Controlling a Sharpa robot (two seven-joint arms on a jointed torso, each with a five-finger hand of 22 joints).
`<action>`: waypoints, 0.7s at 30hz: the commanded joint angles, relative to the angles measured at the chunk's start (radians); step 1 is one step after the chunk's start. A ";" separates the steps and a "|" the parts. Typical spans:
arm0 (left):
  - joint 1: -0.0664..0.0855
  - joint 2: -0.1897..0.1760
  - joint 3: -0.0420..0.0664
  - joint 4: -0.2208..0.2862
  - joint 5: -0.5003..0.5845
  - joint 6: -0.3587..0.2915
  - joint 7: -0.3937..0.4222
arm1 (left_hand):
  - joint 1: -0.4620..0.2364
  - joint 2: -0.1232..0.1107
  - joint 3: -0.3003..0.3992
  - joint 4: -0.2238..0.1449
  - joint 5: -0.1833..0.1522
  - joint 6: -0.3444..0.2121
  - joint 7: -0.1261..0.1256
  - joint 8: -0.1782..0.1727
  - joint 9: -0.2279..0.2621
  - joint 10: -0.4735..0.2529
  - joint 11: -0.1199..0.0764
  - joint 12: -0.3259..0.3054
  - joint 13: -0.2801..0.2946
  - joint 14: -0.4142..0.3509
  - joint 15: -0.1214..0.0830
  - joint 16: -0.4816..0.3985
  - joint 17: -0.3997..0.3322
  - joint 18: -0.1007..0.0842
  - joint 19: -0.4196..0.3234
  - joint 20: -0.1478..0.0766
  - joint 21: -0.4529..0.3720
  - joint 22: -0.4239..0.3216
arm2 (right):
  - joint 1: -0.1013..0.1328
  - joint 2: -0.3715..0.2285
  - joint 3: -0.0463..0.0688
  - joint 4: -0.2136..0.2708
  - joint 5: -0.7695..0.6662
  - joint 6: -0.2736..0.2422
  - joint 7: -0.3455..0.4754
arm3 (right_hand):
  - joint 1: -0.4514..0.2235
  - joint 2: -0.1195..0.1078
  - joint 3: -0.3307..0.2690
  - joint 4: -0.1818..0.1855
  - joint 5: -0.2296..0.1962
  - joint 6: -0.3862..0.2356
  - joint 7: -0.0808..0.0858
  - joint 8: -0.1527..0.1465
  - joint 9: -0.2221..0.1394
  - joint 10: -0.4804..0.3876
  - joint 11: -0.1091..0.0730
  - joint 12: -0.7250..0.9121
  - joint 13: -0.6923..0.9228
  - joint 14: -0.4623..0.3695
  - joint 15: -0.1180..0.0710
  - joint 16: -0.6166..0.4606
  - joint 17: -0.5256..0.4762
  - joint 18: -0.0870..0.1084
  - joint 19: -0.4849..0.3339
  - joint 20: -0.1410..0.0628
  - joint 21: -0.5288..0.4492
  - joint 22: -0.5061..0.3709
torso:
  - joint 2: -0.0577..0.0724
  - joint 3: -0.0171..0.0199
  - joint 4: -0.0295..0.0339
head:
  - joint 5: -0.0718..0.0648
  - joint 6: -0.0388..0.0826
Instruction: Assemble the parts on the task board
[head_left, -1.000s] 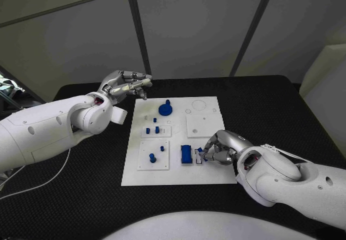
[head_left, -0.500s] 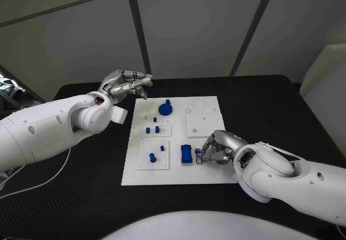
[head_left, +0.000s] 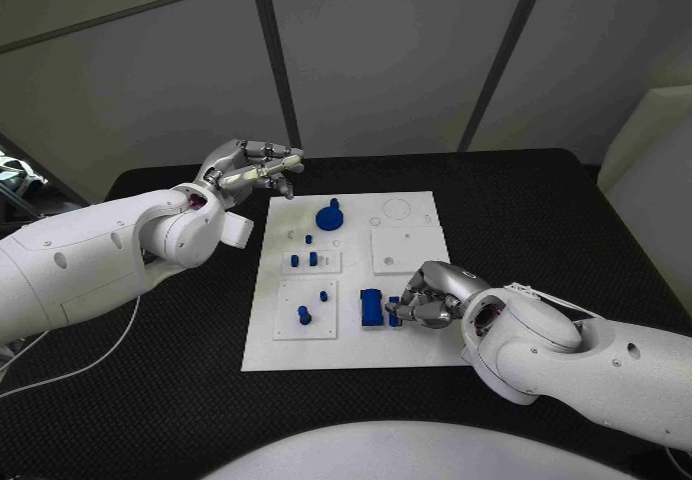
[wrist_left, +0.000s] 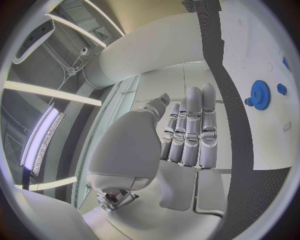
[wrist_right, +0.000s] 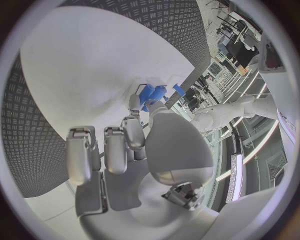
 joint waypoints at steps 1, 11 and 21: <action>0.001 0.000 0.001 0.001 0.004 0.012 0.001 | -0.008 0.002 -0.003 -0.001 -0.001 -0.006 -0.001 0.006 -0.001 -0.004 0.000 0.004 -0.001 -0.001 0.004 -0.005 -0.001 -0.020 -0.001 0.002 -0.004 -0.001 | -0.001 0.002 -0.002 0.005 0.002 0.014 0.010 | -0.023 0.003 -0.012 0.001 0.006 0.005 -0.001 0.007 0.005 0.013 0.001 0.011 0.036 0.083 -0.006 0.005 0.149 -0.015 0.104 -0.010 0.003 0.263 | 0.000 -0.0001 -0.0001 | -0.001 -0.002; 0.001 0.001 0.001 0.000 0.004 0.013 -0.001 | -0.008 0.002 -0.003 -0.001 -0.001 -0.006 -0.001 0.006 -0.001 -0.004 0.000 0.004 -0.001 -0.001 0.004 -0.005 -0.001 -0.020 -0.001 0.002 -0.004 -0.001 | -0.001 -0.004 -0.002 0.004 -0.011 0.006 0.012 | -0.037 -0.004 -0.042 -0.008 -0.066 0.001 -0.002 0.013 0.014 0.012 -0.001 0.006 0.037 0.083 -0.007 0.003 0.147 -0.015 0.104 -0.012 0.003 0.263 | -0.001 -0.0002 0.0003 | -0.004 0.000; 0.001 0.000 0.001 -0.001 0.004 0.013 -0.003 | -0.010 0.003 -0.005 0.001 -0.001 -0.007 -0.001 0.006 -0.001 -0.006 0.000 0.005 -0.001 -0.001 0.004 -0.005 -0.002 -0.020 -0.001 0.002 -0.006 -0.002 | -0.001 -0.024 -0.002 0.001 -0.040 0.005 0.002 | 0.061 -0.002 -0.043 -0.043 -0.180 -0.006 -0.005 0.020 0.026 0.012 -0.003 0.005 0.041 0.083 -0.010 0.003 0.147 -0.015 0.104 -0.014 0.003 0.263 | 0.000 0.0002 -0.0001 | -0.004 0.001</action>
